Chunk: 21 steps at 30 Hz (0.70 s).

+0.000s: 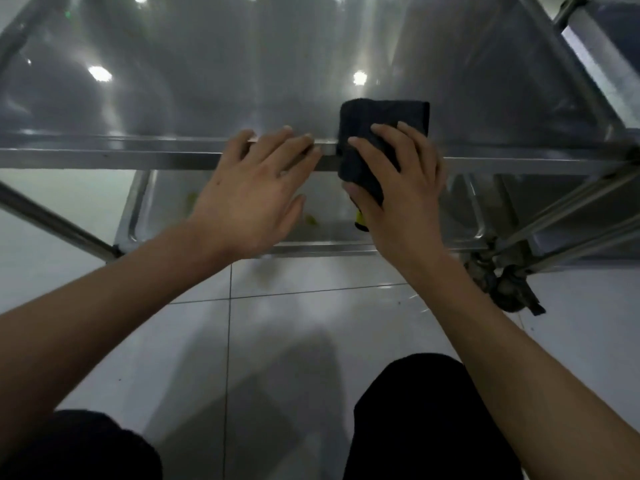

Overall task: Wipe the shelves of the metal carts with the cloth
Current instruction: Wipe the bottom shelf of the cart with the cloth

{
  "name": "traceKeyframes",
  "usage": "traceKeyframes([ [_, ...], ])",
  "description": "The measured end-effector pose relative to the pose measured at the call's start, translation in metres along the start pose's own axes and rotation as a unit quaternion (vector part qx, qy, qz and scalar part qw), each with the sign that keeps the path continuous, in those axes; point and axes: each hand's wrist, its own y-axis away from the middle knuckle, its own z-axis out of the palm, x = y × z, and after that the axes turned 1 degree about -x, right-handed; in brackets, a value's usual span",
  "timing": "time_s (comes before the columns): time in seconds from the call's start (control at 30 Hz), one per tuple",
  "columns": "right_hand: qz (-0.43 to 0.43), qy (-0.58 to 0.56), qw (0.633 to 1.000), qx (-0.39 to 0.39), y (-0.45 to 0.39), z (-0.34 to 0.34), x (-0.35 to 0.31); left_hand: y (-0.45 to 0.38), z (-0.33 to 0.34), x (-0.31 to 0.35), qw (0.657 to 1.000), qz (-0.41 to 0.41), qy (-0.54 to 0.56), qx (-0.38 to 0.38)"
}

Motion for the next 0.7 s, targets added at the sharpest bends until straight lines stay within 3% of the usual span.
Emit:
traceKeyframes([
  [0.2,-0.074,-0.020,0.992,0.101,0.034,0.043,-0.032,0.064,0.034,-0.048,0.987,0.095,-0.010,0.131],
  [0.27,-0.088,-0.034,0.986,0.134,0.042,0.060,-0.041,0.085,0.051,-0.057,0.984,0.111,0.001,0.140],
  [0.37,-0.068,-0.088,0.983,0.146,0.057,0.083,-0.061,0.114,0.073,-0.073,0.993,0.082,0.034,0.075],
  [0.47,-0.044,-0.136,0.986,0.086,0.064,0.109,-0.079,0.132,0.092,-0.092,0.999,0.003,0.042,-0.024],
  [0.6,0.115,-0.264,0.957,-0.023,0.056,0.149,-0.101,0.145,0.111,-0.111,0.988,-0.092,0.055,-0.115],
  [0.7,0.195,-0.333,0.921,-0.045,0.048,0.177,-0.115,0.151,0.117,-0.123,0.979,-0.133,0.074,-0.133],
])
